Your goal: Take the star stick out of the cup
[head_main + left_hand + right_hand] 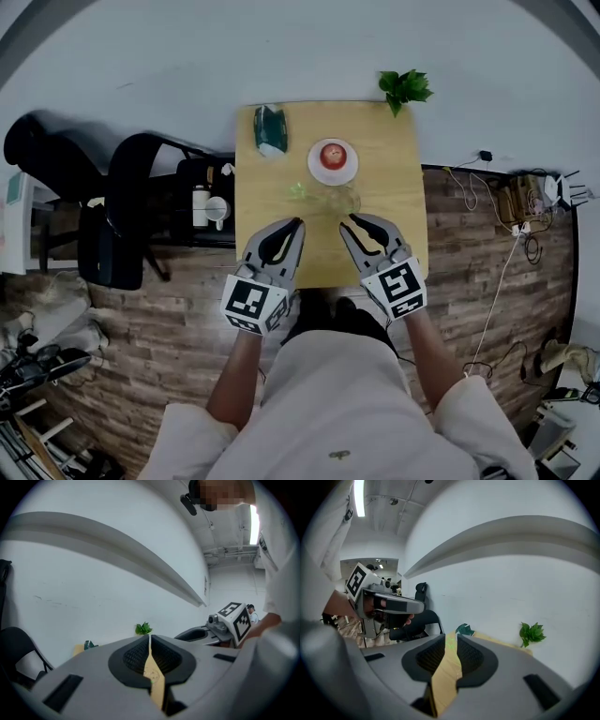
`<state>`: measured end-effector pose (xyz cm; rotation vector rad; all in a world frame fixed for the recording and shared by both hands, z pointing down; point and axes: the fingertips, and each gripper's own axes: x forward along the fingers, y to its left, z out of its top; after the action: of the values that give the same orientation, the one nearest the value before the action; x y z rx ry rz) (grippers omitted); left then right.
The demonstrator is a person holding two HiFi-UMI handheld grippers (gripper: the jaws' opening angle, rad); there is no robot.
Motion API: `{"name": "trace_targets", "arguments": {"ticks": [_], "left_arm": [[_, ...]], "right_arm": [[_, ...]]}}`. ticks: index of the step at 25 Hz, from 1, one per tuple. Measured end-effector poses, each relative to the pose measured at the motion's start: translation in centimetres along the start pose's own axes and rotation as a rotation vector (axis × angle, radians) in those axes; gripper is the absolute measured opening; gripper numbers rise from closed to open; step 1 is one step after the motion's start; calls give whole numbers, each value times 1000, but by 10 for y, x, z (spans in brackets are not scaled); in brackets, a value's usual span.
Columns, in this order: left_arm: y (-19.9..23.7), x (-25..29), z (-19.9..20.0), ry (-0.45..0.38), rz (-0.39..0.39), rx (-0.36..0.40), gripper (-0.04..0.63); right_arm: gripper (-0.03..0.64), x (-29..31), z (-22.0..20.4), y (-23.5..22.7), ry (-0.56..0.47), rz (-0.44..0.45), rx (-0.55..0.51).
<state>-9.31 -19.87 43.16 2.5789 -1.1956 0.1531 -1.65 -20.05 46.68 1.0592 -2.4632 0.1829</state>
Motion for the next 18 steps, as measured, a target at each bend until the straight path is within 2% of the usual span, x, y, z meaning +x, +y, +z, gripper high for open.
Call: {"name": "trace_targets", "arguments": {"ticks": [7, 18], "left_arm": [[16, 8, -12, 28, -27, -12, 17], [31, 18, -21, 46, -28, -26, 17]], "right_arm": [[77, 38, -14, 3, 45, 10, -17], [77, 79, -39, -5, 111, 4, -66]]}}
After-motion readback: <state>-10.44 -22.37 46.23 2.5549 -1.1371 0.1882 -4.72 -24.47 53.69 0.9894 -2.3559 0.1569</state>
